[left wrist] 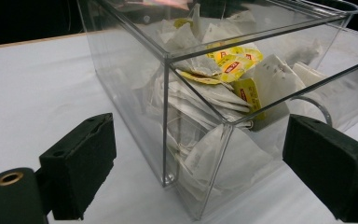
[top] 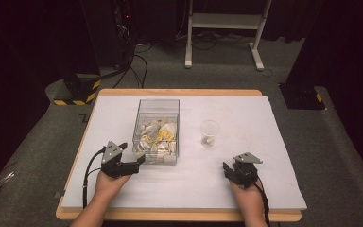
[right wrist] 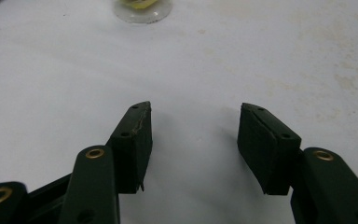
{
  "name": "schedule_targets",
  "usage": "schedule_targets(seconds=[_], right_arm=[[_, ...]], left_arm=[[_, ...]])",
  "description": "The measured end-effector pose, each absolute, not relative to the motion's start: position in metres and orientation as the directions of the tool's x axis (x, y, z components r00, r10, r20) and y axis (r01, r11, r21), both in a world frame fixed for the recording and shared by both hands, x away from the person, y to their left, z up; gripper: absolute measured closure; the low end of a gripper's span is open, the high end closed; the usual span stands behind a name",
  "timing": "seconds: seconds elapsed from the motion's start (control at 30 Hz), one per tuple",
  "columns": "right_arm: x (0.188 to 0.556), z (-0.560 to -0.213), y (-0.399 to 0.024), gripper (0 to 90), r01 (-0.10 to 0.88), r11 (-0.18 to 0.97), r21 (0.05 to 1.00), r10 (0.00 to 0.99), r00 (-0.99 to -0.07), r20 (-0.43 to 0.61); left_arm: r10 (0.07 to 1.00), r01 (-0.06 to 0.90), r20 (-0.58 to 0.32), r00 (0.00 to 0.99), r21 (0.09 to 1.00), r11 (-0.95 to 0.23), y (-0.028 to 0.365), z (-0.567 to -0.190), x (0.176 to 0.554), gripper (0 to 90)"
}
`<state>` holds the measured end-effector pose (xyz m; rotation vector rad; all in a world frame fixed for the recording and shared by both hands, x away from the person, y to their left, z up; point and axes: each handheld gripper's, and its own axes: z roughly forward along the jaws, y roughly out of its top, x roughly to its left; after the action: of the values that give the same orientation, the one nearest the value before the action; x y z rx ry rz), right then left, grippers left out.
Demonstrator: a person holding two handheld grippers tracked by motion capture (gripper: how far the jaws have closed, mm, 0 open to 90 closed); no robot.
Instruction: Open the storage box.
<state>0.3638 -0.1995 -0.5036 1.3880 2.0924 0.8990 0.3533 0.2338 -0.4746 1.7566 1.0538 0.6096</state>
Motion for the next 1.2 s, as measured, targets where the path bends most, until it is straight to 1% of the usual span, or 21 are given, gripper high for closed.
schedule_targets(seconds=[0.23, 0.63, 1.2], right_arm=[[0.364, -0.504, -0.199, 45.1, 0.618, 0.271, 0.738, 0.926, -0.376, -0.025], [0.364, -0.504, -0.199, 45.0, 0.618, 0.271, 0.738, 0.926, -0.376, -0.025], [0.364, -0.504, -0.199, 44.7, 0.612, 0.279, 0.740, 0.924, -0.380, -0.034]], left_arm=[[0.869, 0.390, -0.057, 0.492, 0.907, -0.161, 0.233, -0.474, 0.361, 10.3], [0.887, 0.415, -0.083, 0.455, 0.901, -0.129, 0.233, -0.482, 0.372, 10.7], [0.902, 0.430, -0.072, 0.425, 0.893, -0.132, 0.235, -0.487, 0.380, 12.4]])
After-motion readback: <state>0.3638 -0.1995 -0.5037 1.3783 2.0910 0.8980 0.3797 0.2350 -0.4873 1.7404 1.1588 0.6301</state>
